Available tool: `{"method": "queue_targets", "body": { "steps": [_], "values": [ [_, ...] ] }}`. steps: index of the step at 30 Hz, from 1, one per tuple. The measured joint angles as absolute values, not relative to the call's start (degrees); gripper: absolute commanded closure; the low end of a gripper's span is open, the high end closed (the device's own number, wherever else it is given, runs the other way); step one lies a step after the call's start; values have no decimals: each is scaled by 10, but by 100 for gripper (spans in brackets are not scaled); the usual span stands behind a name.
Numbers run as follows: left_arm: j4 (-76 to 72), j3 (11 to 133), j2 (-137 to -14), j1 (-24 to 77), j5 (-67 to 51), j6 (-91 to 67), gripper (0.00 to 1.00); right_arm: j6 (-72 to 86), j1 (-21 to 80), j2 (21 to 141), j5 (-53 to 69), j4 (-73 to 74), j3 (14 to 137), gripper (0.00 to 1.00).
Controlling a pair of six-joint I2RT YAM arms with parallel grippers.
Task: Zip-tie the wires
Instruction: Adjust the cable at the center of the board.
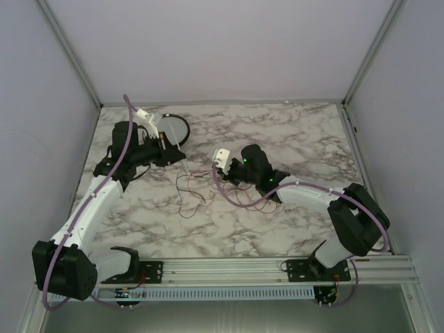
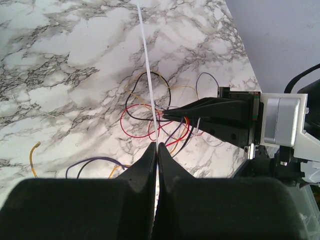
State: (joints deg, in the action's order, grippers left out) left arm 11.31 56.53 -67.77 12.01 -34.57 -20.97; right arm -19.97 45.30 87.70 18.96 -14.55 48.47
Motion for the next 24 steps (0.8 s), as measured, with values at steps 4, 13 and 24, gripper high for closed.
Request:
{"method": "queue_targets", "body": {
  "steps": [4, 13, 24],
  "values": [
    [113, 565, -678, 120, -347, -210, 100, -190, 453, 877, 193, -150, 485, 87],
    [107, 565, -676, 120, -346, -220, 100, -164, 453, 873, 189, -169, 484, 52],
    [109, 565, -673, 120, -344, -223, 100, -110, 437, 778, 196, -230, 432, 39]
  ]
}}
